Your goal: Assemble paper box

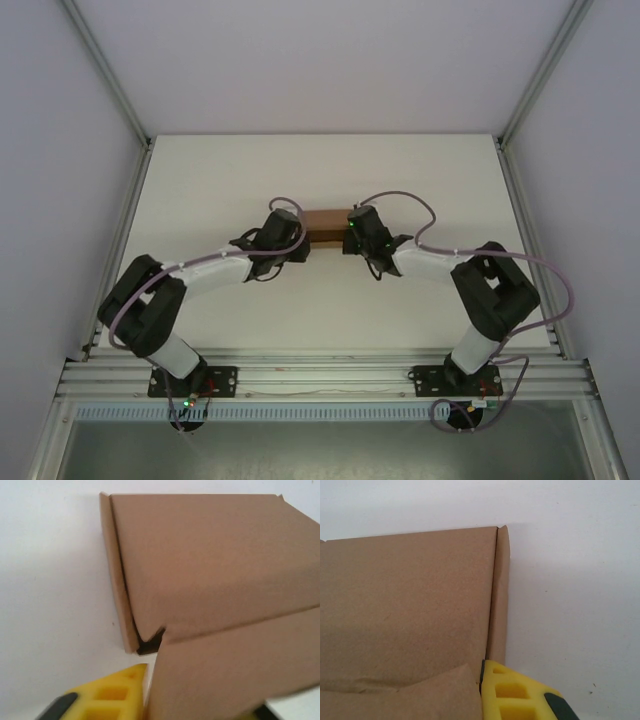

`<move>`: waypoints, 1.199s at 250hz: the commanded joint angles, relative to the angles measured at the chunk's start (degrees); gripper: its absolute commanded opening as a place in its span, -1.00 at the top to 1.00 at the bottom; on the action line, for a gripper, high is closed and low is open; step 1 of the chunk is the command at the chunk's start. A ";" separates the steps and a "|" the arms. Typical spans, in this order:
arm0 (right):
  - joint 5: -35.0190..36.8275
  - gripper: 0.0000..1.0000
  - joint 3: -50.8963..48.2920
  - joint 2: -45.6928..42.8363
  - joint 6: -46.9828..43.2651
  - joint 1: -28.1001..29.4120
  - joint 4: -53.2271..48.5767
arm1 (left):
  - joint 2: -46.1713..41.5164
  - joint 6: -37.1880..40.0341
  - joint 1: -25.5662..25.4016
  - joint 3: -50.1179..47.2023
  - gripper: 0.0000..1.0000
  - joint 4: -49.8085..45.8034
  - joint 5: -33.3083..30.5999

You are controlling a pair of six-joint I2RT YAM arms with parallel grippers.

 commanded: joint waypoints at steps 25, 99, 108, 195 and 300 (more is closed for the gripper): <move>1.98 0.99 -2.21 -1.20 -0.30 0.45 -3.51 | -10.44 0.07 -0.91 -0.01 -0.47 -10.78 0.40; 1.16 0.97 -3.01 -0.87 -4.21 0.50 -2.17 | -13.26 -3.20 4.33 7.08 -1.00 -15.44 -5.47; 1.10 0.96 -3.02 -0.72 -4.42 0.45 -1.95 | -10.84 -3.47 6.43 8.10 -1.00 -13.93 -2.39; 2.51 0.88 -2.83 0.04 -5.61 0.45 -2.47 | 15.22 -0.28 13.00 24.43 -0.80 -10.90 20.44; -1.48 -0.04 -6.36 -7.18 -4.95 0.47 -5.55 | 23.10 -2.85 13.01 18.39 -0.11 -4.77 26.38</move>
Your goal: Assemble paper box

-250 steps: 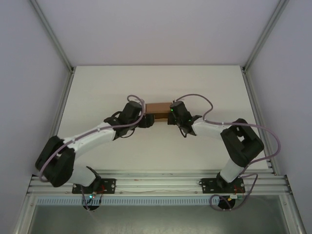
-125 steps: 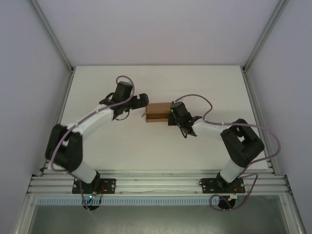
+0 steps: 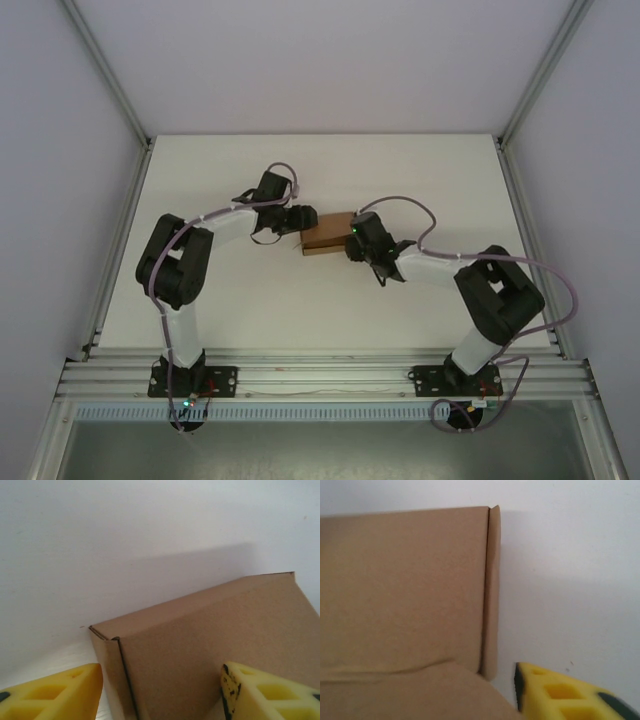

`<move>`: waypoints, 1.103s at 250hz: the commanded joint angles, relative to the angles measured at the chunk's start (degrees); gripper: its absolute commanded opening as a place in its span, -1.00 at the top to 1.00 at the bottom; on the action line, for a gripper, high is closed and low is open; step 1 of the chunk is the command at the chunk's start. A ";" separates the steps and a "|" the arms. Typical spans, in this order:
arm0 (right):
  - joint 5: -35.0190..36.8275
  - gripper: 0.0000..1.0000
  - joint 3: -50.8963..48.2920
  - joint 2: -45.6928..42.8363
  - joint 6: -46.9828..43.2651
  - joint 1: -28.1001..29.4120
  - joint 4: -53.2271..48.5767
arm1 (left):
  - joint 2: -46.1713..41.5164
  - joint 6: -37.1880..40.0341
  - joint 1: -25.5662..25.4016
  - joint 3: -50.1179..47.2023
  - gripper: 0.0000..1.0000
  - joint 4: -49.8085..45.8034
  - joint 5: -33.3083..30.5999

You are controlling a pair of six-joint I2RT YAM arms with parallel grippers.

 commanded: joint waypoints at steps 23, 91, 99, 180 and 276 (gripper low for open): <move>-5.15 -0.34 -4.88 -9.61 0.69 0.31 -6.68 | 2.22 -1.79 -0.06 -4.14 -0.02 3.22 2.17; -9.14 -0.99 -9.85 -25.07 0.91 0.09 -12.98 | 2.97 -1.52 -0.07 -5.96 0.13 4.49 0.98; -8.29 -0.99 -9.91 -26.09 1.50 -0.17 -12.90 | 3.00 -1.37 -0.13 -6.40 0.18 5.03 0.98; -13.09 -1.00 -1.83 -18.76 6.75 -8.72 -10.75 | 2.66 0.67 1.15 -11.48 0.36 12.26 1.92; -32.09 -0.97 9.03 0.67 13.31 -15.99 -6.83 | 3.89 0.53 5.03 -16.46 0.65 21.45 9.80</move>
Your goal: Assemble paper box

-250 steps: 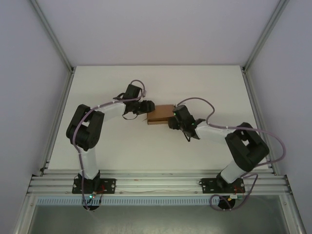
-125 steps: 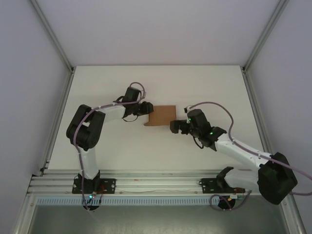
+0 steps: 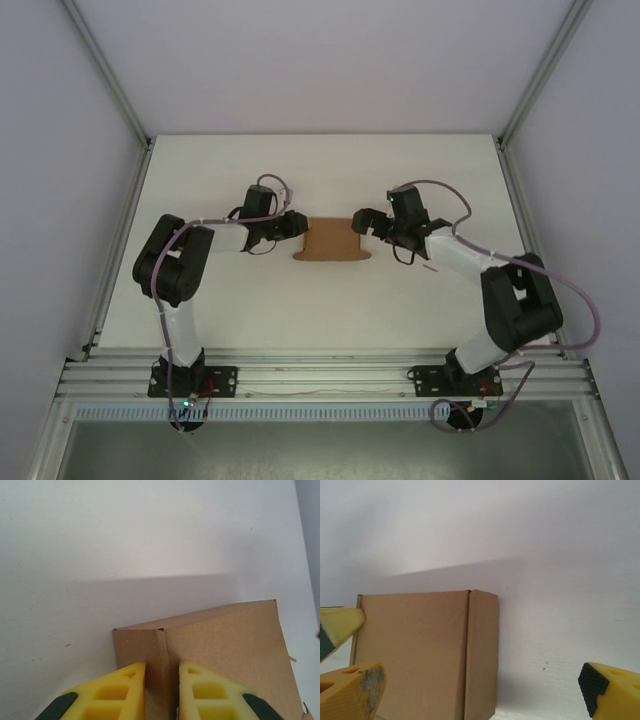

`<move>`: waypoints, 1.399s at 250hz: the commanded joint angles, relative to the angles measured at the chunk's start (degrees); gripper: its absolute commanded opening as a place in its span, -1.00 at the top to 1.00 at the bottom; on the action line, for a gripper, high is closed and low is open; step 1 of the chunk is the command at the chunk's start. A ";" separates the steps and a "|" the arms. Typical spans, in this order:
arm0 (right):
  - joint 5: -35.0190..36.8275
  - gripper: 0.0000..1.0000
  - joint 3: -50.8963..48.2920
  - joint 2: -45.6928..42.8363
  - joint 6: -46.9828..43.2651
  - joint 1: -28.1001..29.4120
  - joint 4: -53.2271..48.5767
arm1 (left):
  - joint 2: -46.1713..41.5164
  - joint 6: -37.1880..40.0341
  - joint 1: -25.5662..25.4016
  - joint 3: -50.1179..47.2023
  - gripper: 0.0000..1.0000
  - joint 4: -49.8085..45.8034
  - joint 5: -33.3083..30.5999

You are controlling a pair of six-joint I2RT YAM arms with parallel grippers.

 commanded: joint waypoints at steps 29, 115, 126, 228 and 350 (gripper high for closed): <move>-14.25 -0.95 4.19 6.88 4.37 -0.77 3.73 | 3.51 0.73 1.56 -3.94 0.66 -2.46 0.39; -25.87 -0.79 3.42 15.06 13.51 -0.72 15.32 | 4.81 -0.76 2.20 -5.28 0.71 1.32 2.74; -27.01 -0.75 3.28 15.78 14.58 -0.71 17.30 | 4.82 -1.17 2.23 -5.62 0.71 2.37 2.90; -30.67 0.32 0.07 11.19 20.14 -0.91 27.75 | 0.82 -3.08 2.21 -5.44 0.51 6.35 5.20; -30.11 0.31 3.91 -1.72 34.02 -6.18 4.63 | -30.02 47.78 -2.07 2.05 -0.99 -24.80 0.88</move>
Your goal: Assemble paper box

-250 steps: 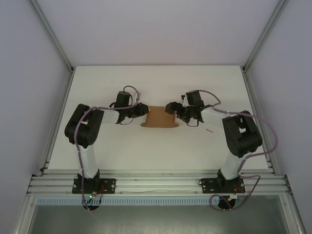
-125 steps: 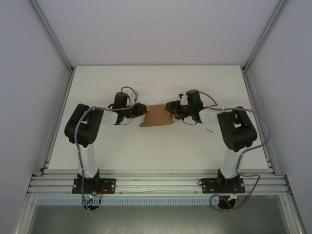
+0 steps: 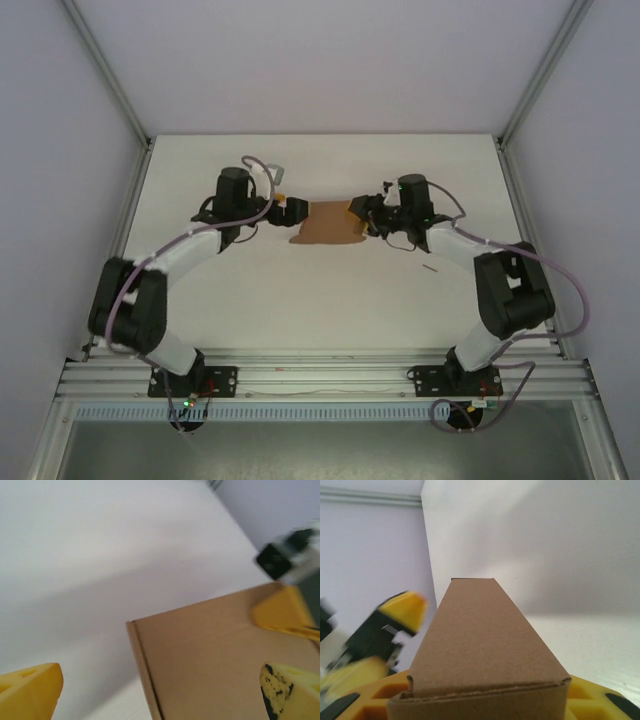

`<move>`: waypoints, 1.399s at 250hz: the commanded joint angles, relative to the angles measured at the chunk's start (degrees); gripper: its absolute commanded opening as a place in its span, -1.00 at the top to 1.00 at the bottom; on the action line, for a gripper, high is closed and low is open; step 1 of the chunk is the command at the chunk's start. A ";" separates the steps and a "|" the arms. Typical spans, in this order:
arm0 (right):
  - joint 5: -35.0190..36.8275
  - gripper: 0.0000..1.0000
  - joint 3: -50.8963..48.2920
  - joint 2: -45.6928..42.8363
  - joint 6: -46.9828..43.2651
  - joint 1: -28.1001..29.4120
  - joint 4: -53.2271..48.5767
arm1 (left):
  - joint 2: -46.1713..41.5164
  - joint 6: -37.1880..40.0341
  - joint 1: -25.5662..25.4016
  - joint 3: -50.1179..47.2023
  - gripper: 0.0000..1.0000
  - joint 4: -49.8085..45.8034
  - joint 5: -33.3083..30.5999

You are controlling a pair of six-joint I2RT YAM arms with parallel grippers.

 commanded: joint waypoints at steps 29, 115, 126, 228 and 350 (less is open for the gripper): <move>-5.08 0.31 6.25 -5.12 11.83 -3.51 -18.82 | -7.40 43.21 -11.37 4.55 -0.99 -27.33 -7.77; -10.94 0.32 9.91 -5.92 17.44 -3.55 -25.65 | -4.09 51.88 -19.21 8.41 -1.00 -24.69 -24.98; -11.90 0.32 10.12 -5.68 17.66 -3.65 -25.98 | -3.57 51.92 -19.22 8.84 -0.99 -24.17 -25.27; -16.69 0.30 7.36 -4.48 26.17 -3.48 -17.10 | -2.02 52.61 -19.30 10.16 0.03 -22.67 -29.46; -8.85 -0.99 5.82 -7.75 15.64 -5.76 -21.19 | 1.49 54.45 -18.35 15.29 0.60 -28.82 -29.10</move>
